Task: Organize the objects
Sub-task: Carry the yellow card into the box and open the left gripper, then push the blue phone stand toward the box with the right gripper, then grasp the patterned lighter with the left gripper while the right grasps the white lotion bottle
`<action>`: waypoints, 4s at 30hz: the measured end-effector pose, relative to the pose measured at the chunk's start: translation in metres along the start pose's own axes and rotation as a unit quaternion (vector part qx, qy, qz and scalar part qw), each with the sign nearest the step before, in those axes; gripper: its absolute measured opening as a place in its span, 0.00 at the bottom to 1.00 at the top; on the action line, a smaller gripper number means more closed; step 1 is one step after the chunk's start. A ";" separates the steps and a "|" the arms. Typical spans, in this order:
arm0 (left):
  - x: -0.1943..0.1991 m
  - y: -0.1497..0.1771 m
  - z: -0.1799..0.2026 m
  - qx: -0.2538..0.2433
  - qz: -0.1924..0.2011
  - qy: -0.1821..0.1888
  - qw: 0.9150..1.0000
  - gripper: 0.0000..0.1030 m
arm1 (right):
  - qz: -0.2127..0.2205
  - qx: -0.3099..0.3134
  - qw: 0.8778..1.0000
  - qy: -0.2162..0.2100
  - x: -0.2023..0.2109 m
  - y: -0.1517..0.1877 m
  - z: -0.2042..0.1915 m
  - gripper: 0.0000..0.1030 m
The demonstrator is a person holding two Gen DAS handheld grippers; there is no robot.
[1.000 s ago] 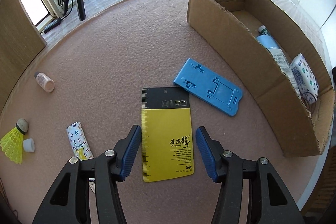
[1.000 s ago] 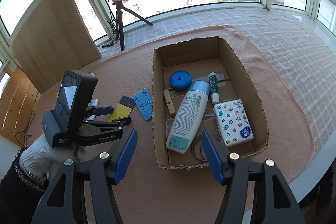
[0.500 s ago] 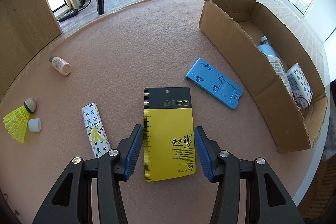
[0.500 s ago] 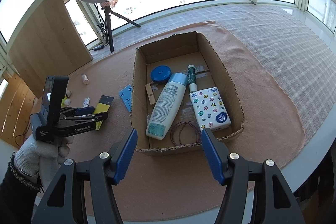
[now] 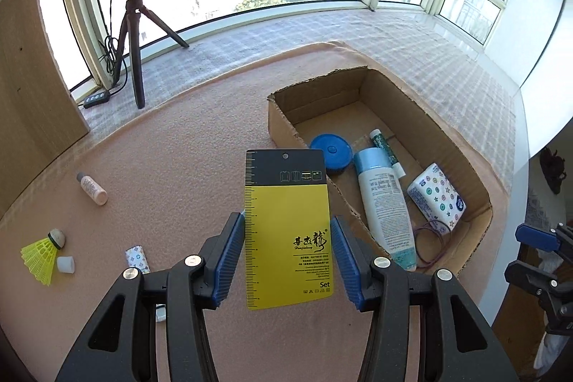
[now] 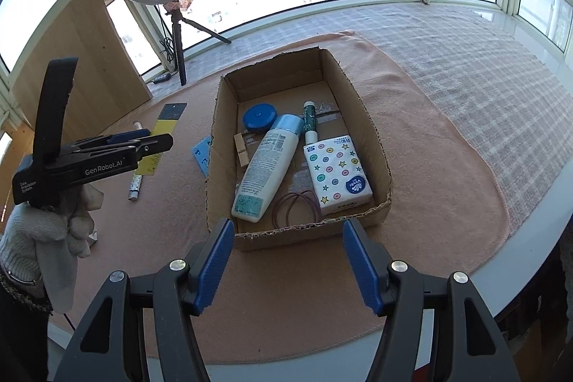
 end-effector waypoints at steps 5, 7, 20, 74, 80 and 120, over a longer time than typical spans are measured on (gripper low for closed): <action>-0.011 -0.022 0.038 -0.019 0.005 0.020 1.000 0.52 | 0.000 -0.002 1.000 0.003 0.004 0.003 0.005 0.58; -0.015 -0.027 0.054 -0.028 0.006 0.027 0.999 0.52 | -0.001 -0.003 1.000 0.004 0.005 0.004 0.008 0.58; -0.046 -0.035 0.109 -0.057 -0.011 0.052 0.997 0.52 | -0.004 -0.015 1.000 0.016 0.008 0.008 0.028 0.58; 0.026 0.103 -0.162 0.155 -0.047 -0.055 0.985 0.72 | -0.056 0.107 0.986 -0.111 -0.106 -0.059 -0.190 0.62; -0.004 0.103 -0.160 0.162 -0.065 -0.060 0.983 0.66 | -0.089 0.073 0.986 -0.125 -0.130 -0.062 -0.188 0.62; 0.007 0.145 -0.202 0.254 -0.040 -0.087 0.963 0.24 | -0.126 0.233 0.957 -0.120 -0.297 -0.077 -0.346 0.41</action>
Point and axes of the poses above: each gripper's, at about its wrist camera, not at the fingertips, and x roughly against the way its jaws point, z to its right, y to its underside, the point moved 10 cm from there along -x, roughly the way its jaws point, and after that the axes turned 6 degrees about z, right-handed, at the moved point
